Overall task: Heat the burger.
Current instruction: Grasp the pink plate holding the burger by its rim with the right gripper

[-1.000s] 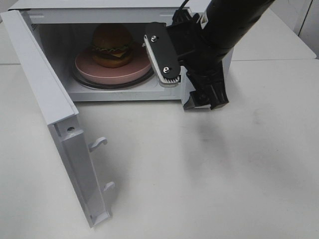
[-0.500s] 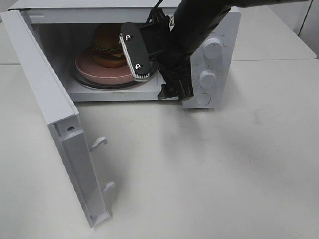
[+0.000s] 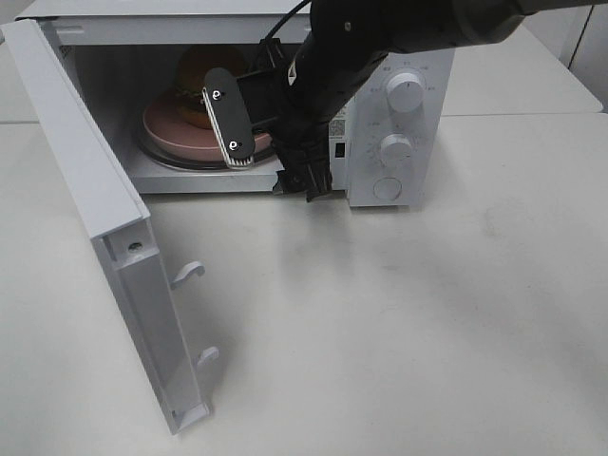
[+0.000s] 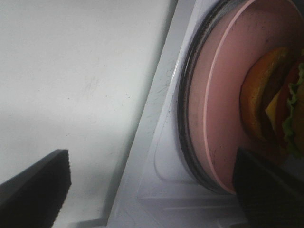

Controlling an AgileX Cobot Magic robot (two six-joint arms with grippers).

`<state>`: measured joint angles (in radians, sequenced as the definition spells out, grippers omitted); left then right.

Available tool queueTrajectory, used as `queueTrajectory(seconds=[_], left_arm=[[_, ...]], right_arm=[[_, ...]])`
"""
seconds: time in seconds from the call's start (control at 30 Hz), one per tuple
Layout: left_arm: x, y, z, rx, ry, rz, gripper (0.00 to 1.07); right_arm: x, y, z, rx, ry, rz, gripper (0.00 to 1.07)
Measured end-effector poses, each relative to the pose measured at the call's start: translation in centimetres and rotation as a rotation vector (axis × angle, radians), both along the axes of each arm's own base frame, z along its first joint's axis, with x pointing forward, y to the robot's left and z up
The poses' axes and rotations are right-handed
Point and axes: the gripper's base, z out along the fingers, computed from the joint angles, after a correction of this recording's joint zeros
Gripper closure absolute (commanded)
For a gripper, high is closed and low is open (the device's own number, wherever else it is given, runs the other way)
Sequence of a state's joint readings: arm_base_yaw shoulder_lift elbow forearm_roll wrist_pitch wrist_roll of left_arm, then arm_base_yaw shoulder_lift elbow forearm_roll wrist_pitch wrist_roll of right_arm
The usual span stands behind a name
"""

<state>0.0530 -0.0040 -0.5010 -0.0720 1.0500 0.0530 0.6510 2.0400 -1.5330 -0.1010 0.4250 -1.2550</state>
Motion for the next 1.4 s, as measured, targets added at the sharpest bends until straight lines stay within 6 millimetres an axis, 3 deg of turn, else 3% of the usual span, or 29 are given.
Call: queueTrajectory(seconds=[0.67, 1.2, 1.37, 1.4], left_arm=[[0.0, 0.0, 0.0, 0.000, 0.000, 0.000, 0.07], [0.0, 0.0, 0.0, 0.000, 0.000, 0.000, 0.07], [0.0, 0.0, 0.0, 0.000, 0.000, 0.000, 0.07], [0.0, 0.0, 0.0, 0.000, 0.000, 0.000, 0.07]], right_arm=[[4.1, 3.0, -3.7, 0.020, 0.003, -0.049, 0.19], [7.3, 4.5, -4.9, 0.037, 0.003, -0.113, 0.24], [8.1, 3.8, -5.0, 0.036, 0.005, -0.134, 0.33], [8.2, 3.7, -5.0, 0.042, 0.020, -0.144, 0.43]])
